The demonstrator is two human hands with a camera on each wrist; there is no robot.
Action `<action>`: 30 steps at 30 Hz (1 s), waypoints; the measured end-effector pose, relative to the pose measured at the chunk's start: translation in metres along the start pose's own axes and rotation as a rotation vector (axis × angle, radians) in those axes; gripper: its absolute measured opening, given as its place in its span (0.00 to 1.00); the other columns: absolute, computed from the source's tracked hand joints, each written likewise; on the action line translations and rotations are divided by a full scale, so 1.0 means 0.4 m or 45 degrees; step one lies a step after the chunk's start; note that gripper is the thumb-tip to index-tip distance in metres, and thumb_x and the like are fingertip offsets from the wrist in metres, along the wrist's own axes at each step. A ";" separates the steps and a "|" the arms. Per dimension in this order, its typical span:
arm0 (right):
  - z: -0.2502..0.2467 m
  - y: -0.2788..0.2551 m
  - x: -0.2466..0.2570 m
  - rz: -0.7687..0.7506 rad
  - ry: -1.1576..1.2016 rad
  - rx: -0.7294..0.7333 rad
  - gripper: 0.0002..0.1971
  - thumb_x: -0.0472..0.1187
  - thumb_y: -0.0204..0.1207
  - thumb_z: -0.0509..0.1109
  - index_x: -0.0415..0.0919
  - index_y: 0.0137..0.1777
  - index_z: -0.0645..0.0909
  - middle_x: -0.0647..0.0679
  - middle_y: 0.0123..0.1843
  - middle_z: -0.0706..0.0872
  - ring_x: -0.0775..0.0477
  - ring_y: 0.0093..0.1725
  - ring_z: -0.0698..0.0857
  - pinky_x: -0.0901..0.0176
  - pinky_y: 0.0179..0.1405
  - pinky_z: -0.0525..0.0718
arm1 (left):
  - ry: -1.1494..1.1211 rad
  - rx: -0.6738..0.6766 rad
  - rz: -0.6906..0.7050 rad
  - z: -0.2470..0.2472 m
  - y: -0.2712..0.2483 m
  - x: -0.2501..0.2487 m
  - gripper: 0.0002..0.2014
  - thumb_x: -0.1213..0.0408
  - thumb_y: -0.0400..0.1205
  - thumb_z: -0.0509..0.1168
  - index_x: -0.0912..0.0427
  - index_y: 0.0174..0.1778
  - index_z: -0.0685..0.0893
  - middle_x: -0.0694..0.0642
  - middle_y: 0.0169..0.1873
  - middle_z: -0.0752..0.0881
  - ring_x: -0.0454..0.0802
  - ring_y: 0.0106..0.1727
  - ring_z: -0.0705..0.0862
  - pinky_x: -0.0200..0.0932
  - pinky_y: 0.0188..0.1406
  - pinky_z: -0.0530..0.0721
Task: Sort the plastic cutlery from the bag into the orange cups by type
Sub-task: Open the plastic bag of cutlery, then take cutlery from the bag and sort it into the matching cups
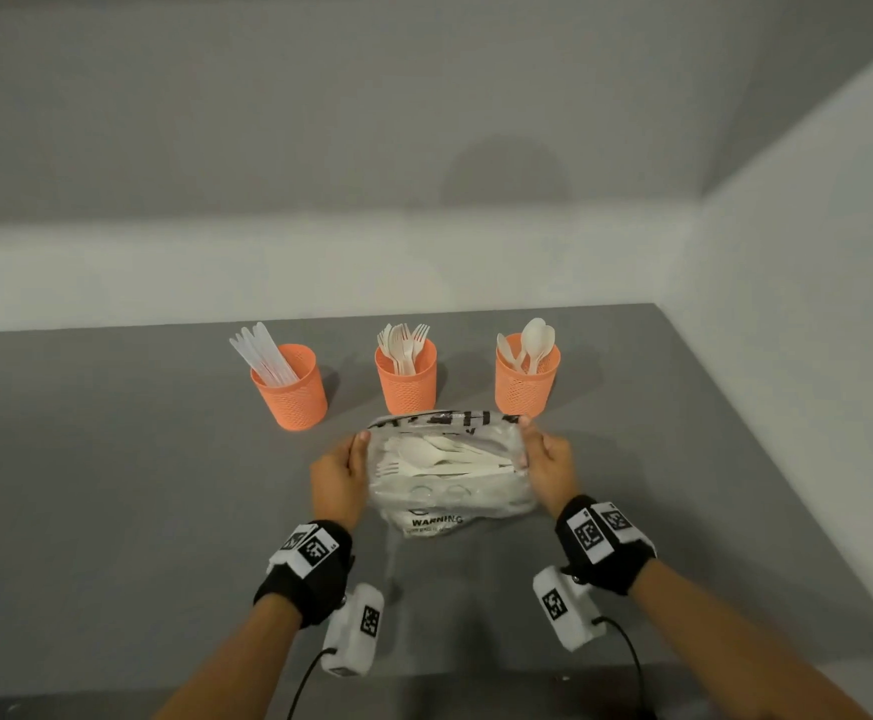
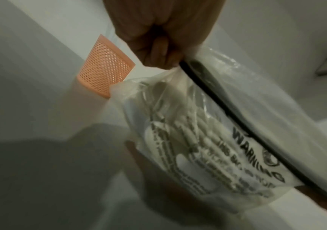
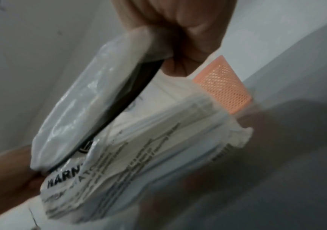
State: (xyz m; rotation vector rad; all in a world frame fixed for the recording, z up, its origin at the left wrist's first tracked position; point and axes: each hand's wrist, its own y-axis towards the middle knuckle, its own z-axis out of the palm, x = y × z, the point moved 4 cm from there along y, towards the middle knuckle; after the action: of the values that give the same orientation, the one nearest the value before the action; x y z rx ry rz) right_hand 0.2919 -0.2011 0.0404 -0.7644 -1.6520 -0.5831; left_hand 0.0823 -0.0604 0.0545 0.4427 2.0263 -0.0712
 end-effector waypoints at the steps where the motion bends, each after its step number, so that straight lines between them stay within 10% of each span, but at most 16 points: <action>1: -0.001 0.000 -0.012 0.022 -0.081 0.028 0.27 0.51 0.82 0.57 0.44 0.20 0.66 0.50 0.19 0.69 0.50 0.23 0.69 0.58 0.35 0.73 | 0.048 0.035 0.014 0.004 0.005 0.010 0.14 0.66 0.84 0.58 0.65 0.33 0.76 0.60 0.26 0.78 0.54 0.31 0.74 0.43 0.33 0.67; 4: -0.007 -0.003 -0.038 -0.008 -0.415 0.114 0.21 0.47 0.82 0.61 0.42 0.27 0.74 0.51 0.24 0.73 0.48 0.27 0.73 0.56 0.37 0.72 | 0.162 0.101 -0.023 0.002 -0.001 0.039 0.07 0.68 0.83 0.61 0.69 0.51 0.78 0.65 0.36 0.85 0.59 0.37 0.82 0.43 0.37 0.72; 7: -0.014 -0.019 0.007 -0.287 -0.603 0.087 0.07 0.39 0.81 0.62 0.37 0.54 0.77 0.48 0.45 0.82 0.45 0.45 0.83 0.51 0.47 0.81 | 0.299 0.107 0.118 -0.009 -0.013 0.029 0.06 0.72 0.81 0.60 0.65 0.52 0.74 0.62 0.43 0.82 0.59 0.37 0.80 0.45 0.37 0.76; 12: 0.061 -0.068 0.052 -0.628 -1.012 0.304 0.11 0.49 0.70 0.62 0.46 0.43 0.84 0.42 0.61 0.78 0.41 0.64 0.76 0.47 0.61 0.74 | 0.427 0.229 0.249 0.034 -0.031 -0.018 0.08 0.70 0.77 0.65 0.62 0.51 0.84 0.62 0.63 0.74 0.58 0.51 0.81 0.43 0.51 0.77; 16: 0.082 -0.059 -0.002 -0.299 -1.092 0.292 0.11 0.48 0.75 0.66 0.48 0.53 0.87 0.43 0.71 0.72 0.41 0.72 0.69 0.49 0.72 0.68 | 0.432 0.355 0.057 0.043 -0.049 -0.005 0.21 0.65 0.75 0.69 0.59 0.64 0.77 0.62 0.68 0.69 0.61 0.63 0.78 0.46 0.63 0.76; 21: 0.045 -0.026 -0.045 -0.013 -1.023 0.496 0.37 0.39 0.64 0.72 0.48 0.75 0.65 0.39 0.76 0.56 0.33 0.75 0.64 0.41 0.72 0.73 | 0.526 0.639 -0.012 0.030 -0.065 0.009 0.36 0.68 0.72 0.70 0.59 0.74 0.61 0.58 0.70 0.64 0.62 0.61 0.79 0.51 0.58 0.79; 30: 0.019 -0.009 -0.026 0.093 -1.108 0.673 0.42 0.42 0.61 0.75 0.46 0.76 0.62 0.38 0.81 0.49 0.31 0.81 0.53 0.39 0.74 0.69 | 0.616 0.725 -0.048 0.028 -0.045 -0.004 0.37 0.71 0.71 0.67 0.55 0.76 0.58 0.62 0.66 0.67 0.65 0.60 0.79 0.52 0.60 0.80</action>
State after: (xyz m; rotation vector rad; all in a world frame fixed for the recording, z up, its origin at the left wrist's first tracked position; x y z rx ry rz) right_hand 0.2856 -0.1996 0.0288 -0.7094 -2.4088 0.3108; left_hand 0.0865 -0.0802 0.0479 0.8388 2.4803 -0.6274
